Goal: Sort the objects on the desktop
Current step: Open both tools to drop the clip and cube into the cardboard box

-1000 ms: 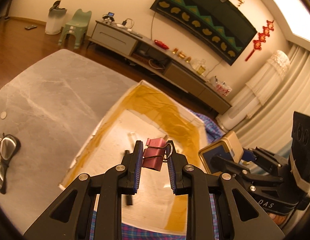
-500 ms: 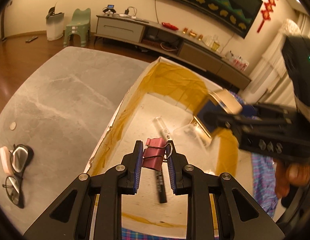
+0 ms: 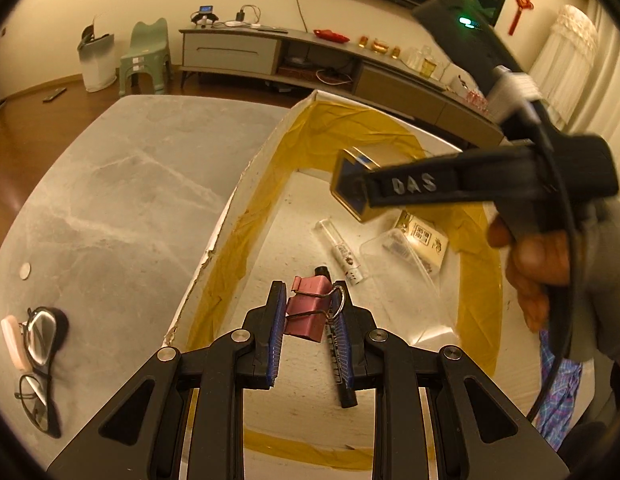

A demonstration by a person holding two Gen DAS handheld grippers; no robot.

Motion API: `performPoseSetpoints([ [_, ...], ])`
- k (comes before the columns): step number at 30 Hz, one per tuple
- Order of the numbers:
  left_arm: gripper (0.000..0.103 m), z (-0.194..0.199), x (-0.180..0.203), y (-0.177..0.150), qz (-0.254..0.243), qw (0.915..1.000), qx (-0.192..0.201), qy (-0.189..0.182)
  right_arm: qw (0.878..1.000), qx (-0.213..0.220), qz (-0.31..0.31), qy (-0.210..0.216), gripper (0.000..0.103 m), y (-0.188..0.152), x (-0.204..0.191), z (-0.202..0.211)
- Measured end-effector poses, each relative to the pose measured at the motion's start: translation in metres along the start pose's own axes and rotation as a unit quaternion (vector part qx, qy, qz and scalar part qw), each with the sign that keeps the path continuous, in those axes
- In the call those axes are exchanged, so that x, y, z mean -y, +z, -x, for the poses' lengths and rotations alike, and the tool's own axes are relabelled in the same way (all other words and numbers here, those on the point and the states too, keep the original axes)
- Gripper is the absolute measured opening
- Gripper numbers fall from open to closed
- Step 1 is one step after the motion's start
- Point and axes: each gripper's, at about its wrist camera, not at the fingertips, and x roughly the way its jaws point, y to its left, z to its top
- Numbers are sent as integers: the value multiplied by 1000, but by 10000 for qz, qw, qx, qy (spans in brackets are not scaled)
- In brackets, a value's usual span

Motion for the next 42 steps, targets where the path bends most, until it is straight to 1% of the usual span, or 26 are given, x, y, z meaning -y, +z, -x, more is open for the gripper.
performPoseSetpoints([
  [9, 24, -10, 1, 2, -66, 9998, -201, 2, 9993, -268, 102, -220, 52, 22, -1, -30],
  [14, 25, -13, 3, 3, -89, 9996, -246, 45, 9987, -386, 157, -287, 52, 26, -3, -42],
  [16, 26, -14, 3, 3, -55, 9996, -262, 79, 9984, -448, 190, -286, 52, 27, -1, -46],
  [19, 26, -14, 4, 4, -16, 9996, -268, 105, 9981, -445, 216, -379, 54, 27, 0, -47],
  [20, 29, -14, 4, 4, -4, 9996, -275, 90, 9982, -433, 194, -369, 56, 27, 2, -46],
  [21, 30, -13, 4, 4, 3, 9996, -286, 87, 9985, -399, 160, -349, 58, 26, 4, -43],
  [23, 31, -12, 5, 4, 44, 9995, -309, 100, 9989, -304, 118, -332, 59, 25, 7, -36],
  [26, 34, -7, 5, 7, 157, 9994, -295, 82, 9997, -172, 15, -166, 59, 18, 11, -20],
  [30, 37, 6, 5, 8, 266, 9994, -164, 157, 9999, 56, -67, 103, 62, 3, 16, 6],
  [34, 37, 20, 9, 9, 282, 9994, -9, 205, 9991, 300, -42, 309, 64, -19, 19, 35],
  [37, 37, 33, 18, 8, 248, 9991, 172, 283, 9973, 630, 65, 374, 64, -39, 21, 59],
  [39, 37, 43, 26, 7, 193, 9989, 373, 230, 9950, 913, 167, 369, 65, -51, 20, 75],
  [41, 37, 55, 37, 6, 93, 9977, 606, 286, 9914, 1237, 256, 355, 66, -68, 21, 90],
  [42, 37, 61, 42, 6, 14, 9970, 732, 258, 9892, 1390, 282, 369, 67, -76, 21, 97],
])
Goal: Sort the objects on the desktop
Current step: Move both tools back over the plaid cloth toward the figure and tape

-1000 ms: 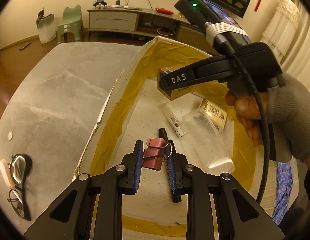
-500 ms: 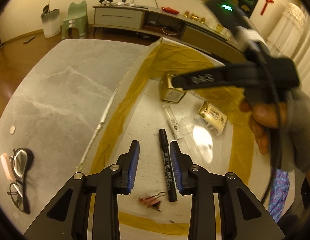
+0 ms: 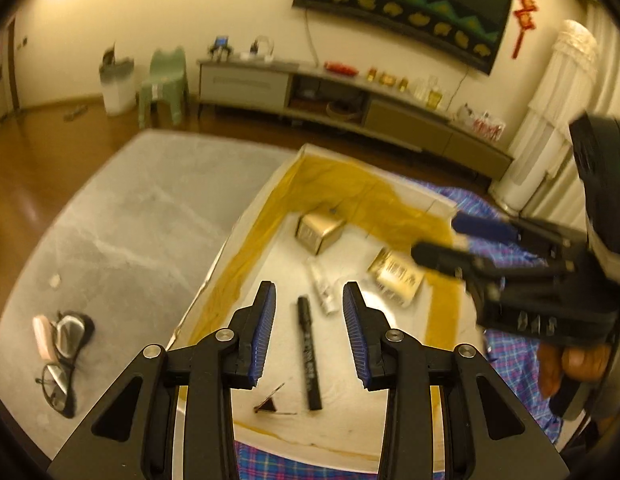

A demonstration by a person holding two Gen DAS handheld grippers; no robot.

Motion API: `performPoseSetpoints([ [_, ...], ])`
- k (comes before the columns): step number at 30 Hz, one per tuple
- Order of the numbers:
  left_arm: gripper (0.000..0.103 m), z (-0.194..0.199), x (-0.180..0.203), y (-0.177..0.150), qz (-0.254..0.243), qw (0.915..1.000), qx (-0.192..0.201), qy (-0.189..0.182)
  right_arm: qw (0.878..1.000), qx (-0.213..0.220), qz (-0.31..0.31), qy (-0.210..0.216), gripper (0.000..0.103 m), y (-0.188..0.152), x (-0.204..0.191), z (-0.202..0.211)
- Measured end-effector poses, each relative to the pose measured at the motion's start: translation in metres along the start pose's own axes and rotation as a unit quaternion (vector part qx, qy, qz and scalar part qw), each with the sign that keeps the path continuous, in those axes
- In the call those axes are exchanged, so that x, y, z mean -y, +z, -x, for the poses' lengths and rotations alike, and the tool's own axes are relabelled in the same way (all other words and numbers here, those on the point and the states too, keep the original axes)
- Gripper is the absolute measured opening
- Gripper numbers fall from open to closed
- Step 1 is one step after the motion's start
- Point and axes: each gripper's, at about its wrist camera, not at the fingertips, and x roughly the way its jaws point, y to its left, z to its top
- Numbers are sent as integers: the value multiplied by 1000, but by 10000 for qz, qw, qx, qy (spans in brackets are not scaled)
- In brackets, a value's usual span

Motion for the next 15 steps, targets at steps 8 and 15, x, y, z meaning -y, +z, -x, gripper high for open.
performPoseSetpoints([
  [8, 37, 28, 56, -3, -478, 9963, 307, -642, 9931, 1052, -358, 387, 67, -42, 16, 81],
  [15, 41, 28, 104, -13, -790, 9914, 129, -1031, 9843, 1542, -823, 249, 67, -79, 54, 132],
])
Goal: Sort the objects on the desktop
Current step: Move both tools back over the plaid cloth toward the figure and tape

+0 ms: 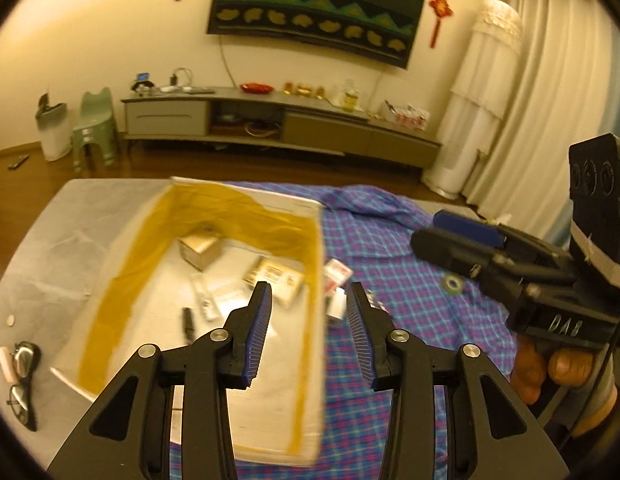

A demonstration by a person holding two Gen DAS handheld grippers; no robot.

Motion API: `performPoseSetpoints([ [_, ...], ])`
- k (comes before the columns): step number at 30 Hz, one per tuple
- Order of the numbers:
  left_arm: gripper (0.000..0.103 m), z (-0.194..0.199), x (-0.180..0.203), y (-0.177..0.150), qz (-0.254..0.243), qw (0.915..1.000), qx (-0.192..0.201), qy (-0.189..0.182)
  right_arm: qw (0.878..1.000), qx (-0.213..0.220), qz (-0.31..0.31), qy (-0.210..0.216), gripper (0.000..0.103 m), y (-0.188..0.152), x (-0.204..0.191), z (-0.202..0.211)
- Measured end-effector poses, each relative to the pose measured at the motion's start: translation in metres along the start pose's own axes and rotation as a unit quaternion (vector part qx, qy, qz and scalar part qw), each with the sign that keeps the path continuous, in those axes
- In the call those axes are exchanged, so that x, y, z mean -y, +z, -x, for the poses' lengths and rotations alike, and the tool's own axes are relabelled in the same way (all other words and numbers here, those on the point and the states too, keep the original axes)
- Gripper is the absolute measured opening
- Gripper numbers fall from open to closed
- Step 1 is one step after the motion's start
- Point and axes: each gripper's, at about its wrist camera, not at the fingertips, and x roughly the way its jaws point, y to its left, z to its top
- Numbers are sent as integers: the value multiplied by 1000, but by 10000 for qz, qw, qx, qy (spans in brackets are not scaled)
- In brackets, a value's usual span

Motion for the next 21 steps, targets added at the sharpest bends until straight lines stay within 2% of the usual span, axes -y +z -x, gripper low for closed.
performPoseSetpoints([
  [6, 42, -26, 44, -11, -262, 9978, -461, -399, 9980, 3, -486, -413, 67, -21, 57, 28],
  [12, 42, -61, 85, -32, -443, 9928, -990, -516, 9905, -259, -893, -1017, 67, -61, 123, 38],
  [17, 43, -100, 97, -40, -261, 9883, -1420, -484, 9751, -787, -1231, -1667, 67, -92, 189, 33],
  [21, 43, -130, 102, -45, -98, 9872, -1576, -212, 9603, -1323, -1406, -2013, 68, -111, 240, 18],
])
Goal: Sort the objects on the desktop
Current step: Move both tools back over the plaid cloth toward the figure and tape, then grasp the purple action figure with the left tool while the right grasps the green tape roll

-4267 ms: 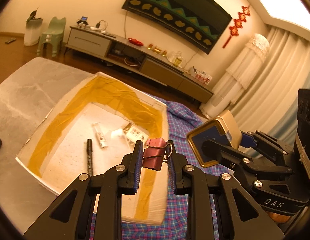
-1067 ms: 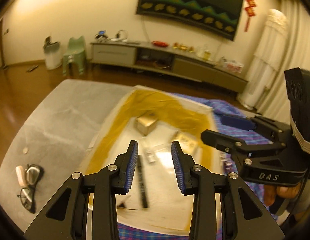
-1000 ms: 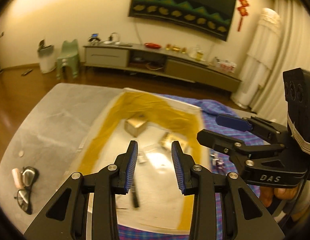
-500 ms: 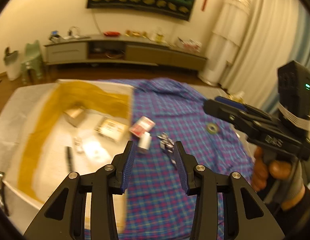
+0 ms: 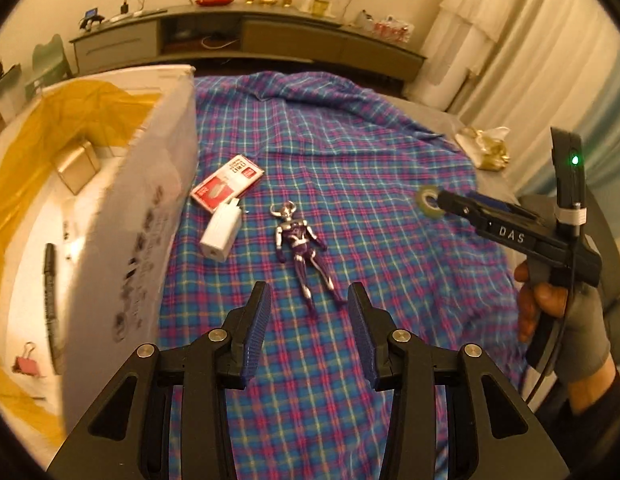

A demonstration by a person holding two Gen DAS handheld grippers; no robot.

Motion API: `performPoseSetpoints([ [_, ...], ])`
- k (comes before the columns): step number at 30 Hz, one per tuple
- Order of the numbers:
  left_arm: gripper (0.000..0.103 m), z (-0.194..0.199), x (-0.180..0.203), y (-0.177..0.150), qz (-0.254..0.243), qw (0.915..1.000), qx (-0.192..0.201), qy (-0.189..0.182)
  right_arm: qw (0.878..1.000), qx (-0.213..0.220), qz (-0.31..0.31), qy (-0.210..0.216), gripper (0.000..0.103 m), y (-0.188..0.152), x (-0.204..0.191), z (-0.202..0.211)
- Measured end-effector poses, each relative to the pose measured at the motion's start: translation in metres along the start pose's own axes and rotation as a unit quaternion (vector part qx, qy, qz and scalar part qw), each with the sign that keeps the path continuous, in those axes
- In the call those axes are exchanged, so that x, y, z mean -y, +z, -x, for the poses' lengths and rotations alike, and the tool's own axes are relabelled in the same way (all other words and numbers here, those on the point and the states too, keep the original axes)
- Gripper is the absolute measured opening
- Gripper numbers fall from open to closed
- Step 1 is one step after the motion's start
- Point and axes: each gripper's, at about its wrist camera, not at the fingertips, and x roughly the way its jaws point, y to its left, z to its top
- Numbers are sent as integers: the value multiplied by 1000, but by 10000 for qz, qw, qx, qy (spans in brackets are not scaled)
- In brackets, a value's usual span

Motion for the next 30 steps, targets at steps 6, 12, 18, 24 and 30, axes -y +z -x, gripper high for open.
performPoseSetpoints([
  [6, 44, -51, 11, 4, -166, 9989, -370, 223, 9990, -319, 177, -276, 70, 2, 24, -39],
  [12, 51, -88, -1, 5, 105, 9981, -446, 406, 9962, -497, 548, -452, 70, 5, 28, -68],
  [18, 51, -95, -3, 13, 347, 9981, -324, 400, 9958, -478, 658, -416, 50, 9, 34, -74],
  [24, 51, -101, -2, 23, 667, 9971, -343, 144, 9978, -462, 441, -179, 50, 9, 40, -66],
  [30, 52, -109, 6, 30, 478, 9976, -230, 441, 9992, -360, 160, 72, 50, 13, 42, -53],
])
